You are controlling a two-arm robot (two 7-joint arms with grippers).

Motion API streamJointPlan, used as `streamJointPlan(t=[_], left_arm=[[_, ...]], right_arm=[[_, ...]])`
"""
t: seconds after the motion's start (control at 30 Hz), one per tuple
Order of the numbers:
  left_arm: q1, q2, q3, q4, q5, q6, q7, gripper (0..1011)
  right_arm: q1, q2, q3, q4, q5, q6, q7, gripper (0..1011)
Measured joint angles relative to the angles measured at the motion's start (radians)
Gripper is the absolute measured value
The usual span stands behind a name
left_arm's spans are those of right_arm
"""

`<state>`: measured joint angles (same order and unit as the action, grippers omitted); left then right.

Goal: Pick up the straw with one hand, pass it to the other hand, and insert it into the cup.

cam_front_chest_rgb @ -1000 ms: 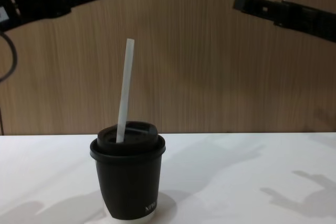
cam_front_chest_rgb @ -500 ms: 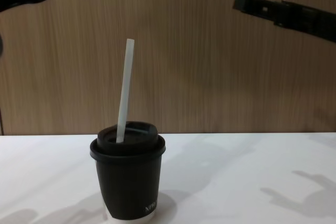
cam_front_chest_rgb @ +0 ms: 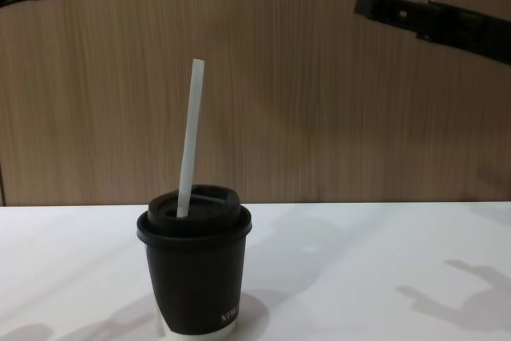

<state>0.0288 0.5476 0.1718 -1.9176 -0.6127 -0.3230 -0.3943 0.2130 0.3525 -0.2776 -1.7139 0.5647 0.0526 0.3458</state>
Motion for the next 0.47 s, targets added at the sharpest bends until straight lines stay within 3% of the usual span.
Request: streamJointPlan(t=[0.47], left_arm=[[0.008, -0.006, -0.006, -0.004, 0.012, -0.009, 0.012, 1003]], right_arm=[[0.0, 0.0, 0.0, 0.0, 0.0, 0.0, 0.0, 1000]])
